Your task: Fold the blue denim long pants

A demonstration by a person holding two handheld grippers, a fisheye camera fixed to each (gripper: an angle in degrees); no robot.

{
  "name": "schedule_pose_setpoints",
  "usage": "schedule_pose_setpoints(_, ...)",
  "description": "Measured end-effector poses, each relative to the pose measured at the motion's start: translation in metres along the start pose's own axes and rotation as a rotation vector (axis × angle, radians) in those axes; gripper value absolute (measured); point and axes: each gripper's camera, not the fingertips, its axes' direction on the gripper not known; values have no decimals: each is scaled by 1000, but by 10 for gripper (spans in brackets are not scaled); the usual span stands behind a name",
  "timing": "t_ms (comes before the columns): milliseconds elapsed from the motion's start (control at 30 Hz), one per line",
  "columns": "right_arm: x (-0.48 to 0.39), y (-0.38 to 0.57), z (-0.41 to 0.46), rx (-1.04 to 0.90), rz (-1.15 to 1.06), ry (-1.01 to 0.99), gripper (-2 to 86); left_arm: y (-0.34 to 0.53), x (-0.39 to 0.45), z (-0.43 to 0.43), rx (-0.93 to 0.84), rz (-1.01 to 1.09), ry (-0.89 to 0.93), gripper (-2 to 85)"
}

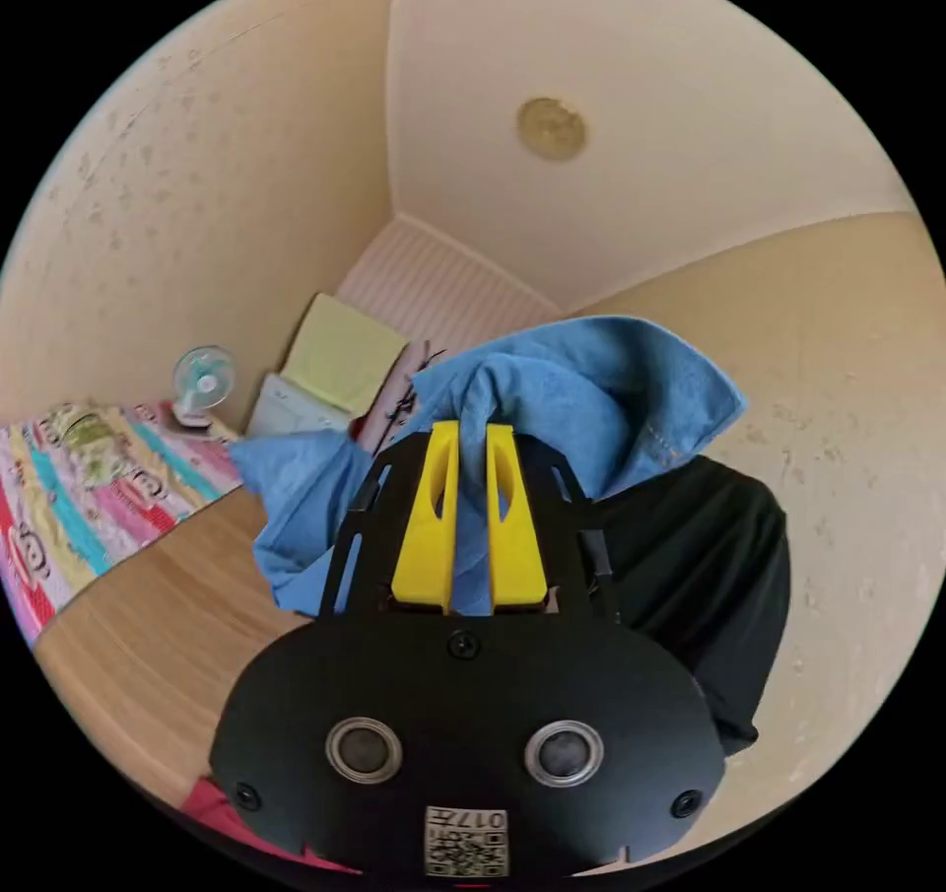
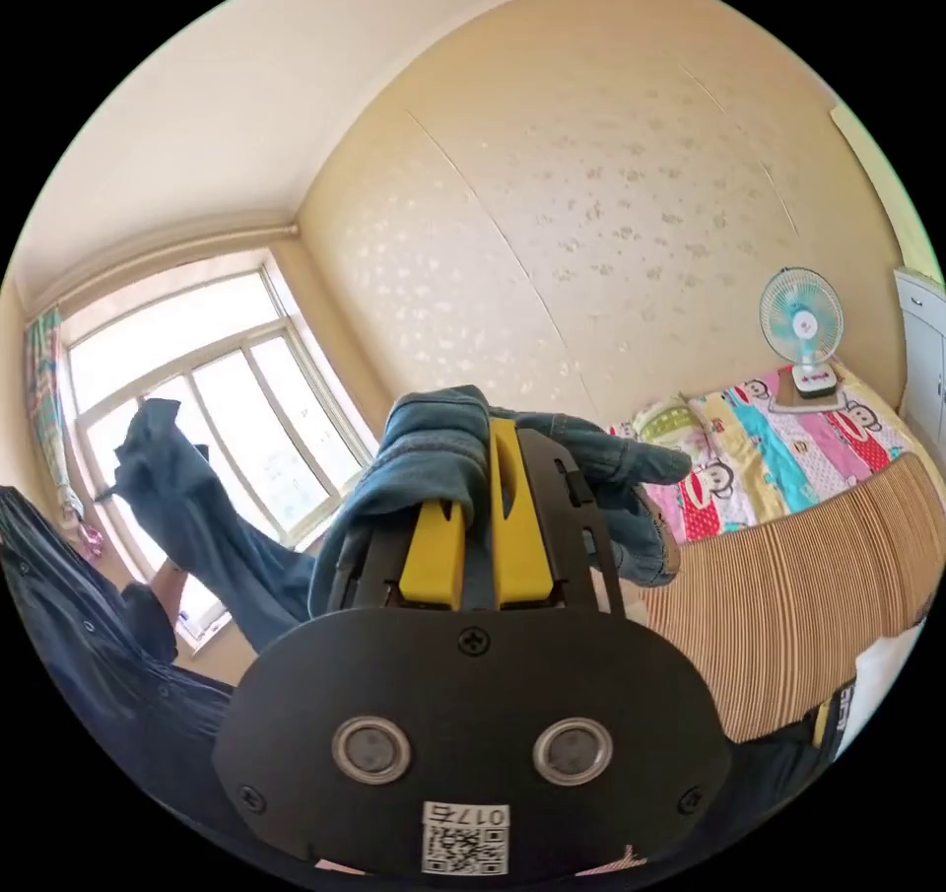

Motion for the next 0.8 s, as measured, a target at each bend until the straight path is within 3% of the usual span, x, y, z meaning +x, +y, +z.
schedule_pose_setpoints(100,-20,-23,-38,152,-40,-185,61,65,-58,11,-166,-361,-454,70)
schedule_pose_setpoints(233,-65,-38,-57,189,-188,-230,59,122,-117,-6,-124,-731,-660,95)
schedule_pose_setpoints(333,-117,-20,-37,39,-435,-127,56,109,-114,4,2,-670,-540,86)
schedule_pose_setpoints(433,-164,31,5,-178,-654,-121,54,56,-102,49,-24,-526,-337,137)
schedule_pose_setpoints(500,-177,64,23,-270,-680,-161,54,18,-104,88,-69,-489,-157,179)
schedule_pose_setpoints(633,-197,126,35,-387,-700,-194,55,20,-150,139,-117,-734,89,173)
schedule_pose_setpoints(700,-208,143,31,-413,-727,-150,56,48,-173,153,-55,-881,200,129)
schedule_pose_setpoints(800,-230,167,10,-432,-861,-26,59,66,-178,168,-37,-885,349,96)
